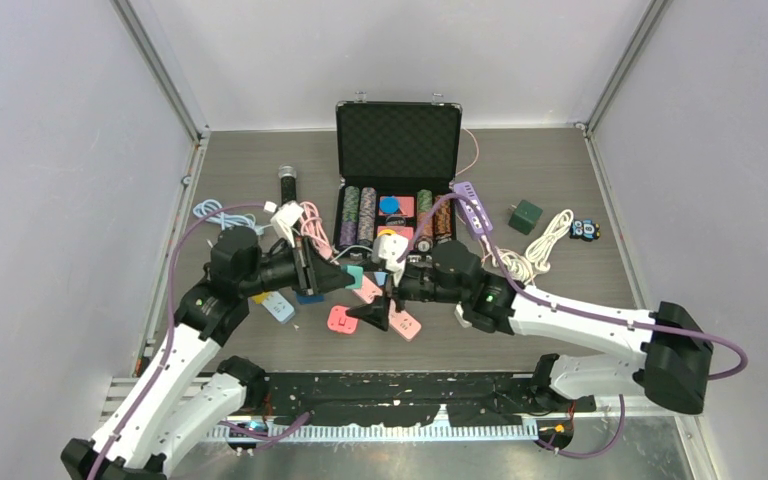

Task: Insert the plug

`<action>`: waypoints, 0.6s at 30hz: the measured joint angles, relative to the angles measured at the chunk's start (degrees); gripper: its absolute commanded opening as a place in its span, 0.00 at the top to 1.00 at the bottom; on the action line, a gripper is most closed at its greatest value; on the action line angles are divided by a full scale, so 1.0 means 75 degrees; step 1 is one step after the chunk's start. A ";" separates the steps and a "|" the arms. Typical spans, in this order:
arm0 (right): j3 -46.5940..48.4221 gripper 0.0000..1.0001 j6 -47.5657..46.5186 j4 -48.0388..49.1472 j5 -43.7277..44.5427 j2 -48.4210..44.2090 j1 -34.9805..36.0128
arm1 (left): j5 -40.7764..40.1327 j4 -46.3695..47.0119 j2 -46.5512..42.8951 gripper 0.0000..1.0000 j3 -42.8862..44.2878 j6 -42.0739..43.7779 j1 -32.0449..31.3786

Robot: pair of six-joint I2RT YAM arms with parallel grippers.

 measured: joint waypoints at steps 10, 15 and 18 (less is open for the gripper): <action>-0.1215 0.09 0.4217 0.2865 0.0458 -0.0895 -0.0157 | -0.0527 0.2439 -0.1451 1.00 -0.0536 -0.0912 -0.0006; -0.1274 0.15 0.6172 0.4403 0.0766 -0.0731 -0.0221 | -0.0813 0.3550 -0.1711 1.00 -0.0676 -0.1332 -0.0009; -0.1274 0.18 0.7055 0.5240 0.1023 -0.0612 -0.0219 | -0.0965 0.4100 -0.1714 1.00 -0.0769 -0.1649 -0.0009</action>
